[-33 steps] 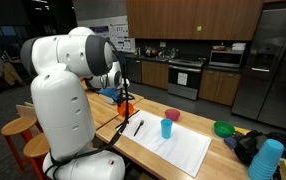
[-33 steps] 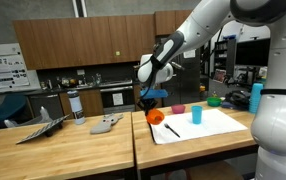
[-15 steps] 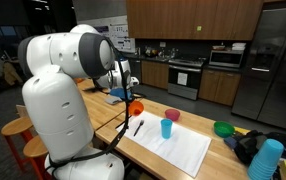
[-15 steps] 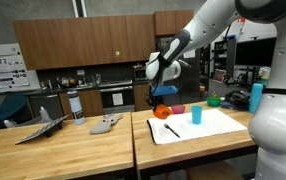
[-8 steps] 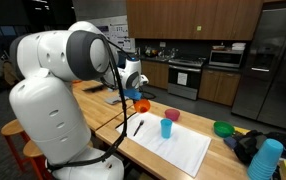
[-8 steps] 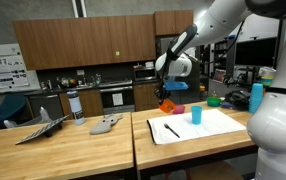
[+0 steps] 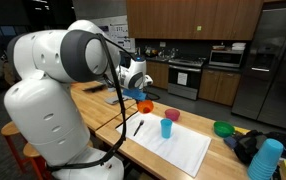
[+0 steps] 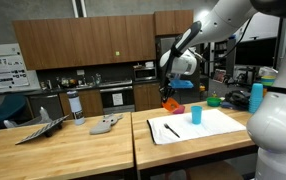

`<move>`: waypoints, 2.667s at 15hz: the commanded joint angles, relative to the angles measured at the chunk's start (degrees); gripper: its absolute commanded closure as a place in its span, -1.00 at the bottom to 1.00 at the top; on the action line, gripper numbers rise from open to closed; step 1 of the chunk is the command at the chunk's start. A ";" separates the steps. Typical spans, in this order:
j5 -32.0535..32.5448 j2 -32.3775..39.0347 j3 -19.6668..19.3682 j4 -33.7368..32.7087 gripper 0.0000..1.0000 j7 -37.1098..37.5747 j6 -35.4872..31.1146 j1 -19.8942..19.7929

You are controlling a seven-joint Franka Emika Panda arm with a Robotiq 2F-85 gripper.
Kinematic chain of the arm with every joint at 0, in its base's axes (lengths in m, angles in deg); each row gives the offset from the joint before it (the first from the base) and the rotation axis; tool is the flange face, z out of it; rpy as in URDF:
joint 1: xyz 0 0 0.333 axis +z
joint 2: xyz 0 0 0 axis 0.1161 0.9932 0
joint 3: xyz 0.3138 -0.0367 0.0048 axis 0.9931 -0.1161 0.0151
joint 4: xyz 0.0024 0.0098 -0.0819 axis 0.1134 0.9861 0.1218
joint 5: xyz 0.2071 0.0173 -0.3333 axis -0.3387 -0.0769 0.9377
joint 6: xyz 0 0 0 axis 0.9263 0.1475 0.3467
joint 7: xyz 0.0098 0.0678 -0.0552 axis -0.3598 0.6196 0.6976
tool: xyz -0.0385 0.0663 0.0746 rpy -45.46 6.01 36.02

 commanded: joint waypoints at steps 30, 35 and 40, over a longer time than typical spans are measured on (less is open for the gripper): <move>-9.37 -21.22 -14.29 19.64 0.92 -32.23 13.00 -1.16; -9.03 -21.21 -14.70 19.16 0.98 -32.69 13.95 -1.33; -6.97 -23.23 -15.85 18.92 0.98 -34.17 16.45 -2.40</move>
